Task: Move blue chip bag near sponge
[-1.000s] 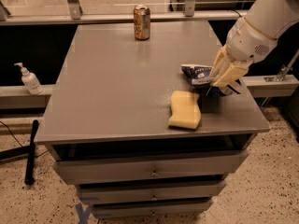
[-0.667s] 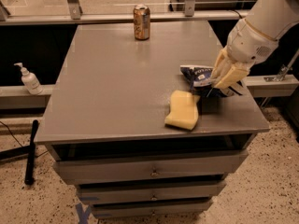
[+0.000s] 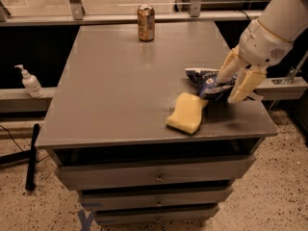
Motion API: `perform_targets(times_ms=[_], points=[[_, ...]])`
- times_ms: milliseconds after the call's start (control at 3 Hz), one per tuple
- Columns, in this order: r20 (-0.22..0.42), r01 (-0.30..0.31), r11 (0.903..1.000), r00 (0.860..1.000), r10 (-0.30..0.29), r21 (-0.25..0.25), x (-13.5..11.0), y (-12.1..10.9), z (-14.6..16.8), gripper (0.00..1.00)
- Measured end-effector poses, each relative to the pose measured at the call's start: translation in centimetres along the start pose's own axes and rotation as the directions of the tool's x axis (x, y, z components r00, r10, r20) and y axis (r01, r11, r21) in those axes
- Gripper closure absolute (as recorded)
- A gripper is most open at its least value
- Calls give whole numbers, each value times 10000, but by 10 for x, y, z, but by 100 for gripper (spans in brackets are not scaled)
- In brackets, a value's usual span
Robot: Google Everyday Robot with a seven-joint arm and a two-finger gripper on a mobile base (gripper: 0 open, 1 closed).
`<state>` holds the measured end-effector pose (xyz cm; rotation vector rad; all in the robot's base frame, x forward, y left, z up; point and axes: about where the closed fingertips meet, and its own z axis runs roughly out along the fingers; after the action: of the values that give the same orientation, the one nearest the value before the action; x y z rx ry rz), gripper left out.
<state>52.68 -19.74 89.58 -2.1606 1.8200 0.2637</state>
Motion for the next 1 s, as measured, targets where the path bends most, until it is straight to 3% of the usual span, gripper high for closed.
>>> perform_targets(times_ms=[333, 667, 1000], points=[[73, 105, 9999, 9999, -106, 62, 0, 2, -3, 0], [281, -24, 9991, 9996, 12, 428, -4, -2, -20, 0], [1137, -809, 9856, 9914, 642, 1485, -10, -20, -57, 0]])
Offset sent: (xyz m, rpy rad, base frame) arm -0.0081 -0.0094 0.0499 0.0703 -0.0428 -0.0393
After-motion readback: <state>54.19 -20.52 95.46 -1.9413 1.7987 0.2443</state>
